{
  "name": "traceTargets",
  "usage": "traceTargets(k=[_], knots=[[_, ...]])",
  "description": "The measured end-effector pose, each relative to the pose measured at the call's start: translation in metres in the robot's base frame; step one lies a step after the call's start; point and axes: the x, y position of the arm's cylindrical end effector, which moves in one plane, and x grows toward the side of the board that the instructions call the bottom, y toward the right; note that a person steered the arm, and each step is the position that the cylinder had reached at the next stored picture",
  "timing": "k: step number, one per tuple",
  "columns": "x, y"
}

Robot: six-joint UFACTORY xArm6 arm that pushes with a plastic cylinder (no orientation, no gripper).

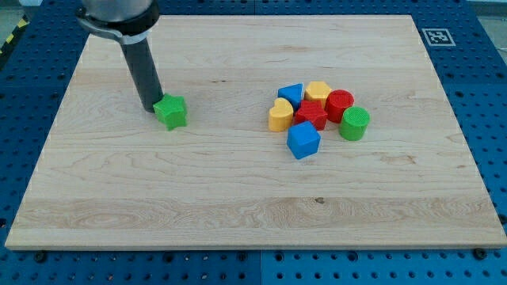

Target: Move the green star into the group of blocks

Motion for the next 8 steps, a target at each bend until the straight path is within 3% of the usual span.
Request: traceTargets(k=[3,4,8], knots=[[0.000,0.030],[0.025,0.063],[0.035,0.064]])
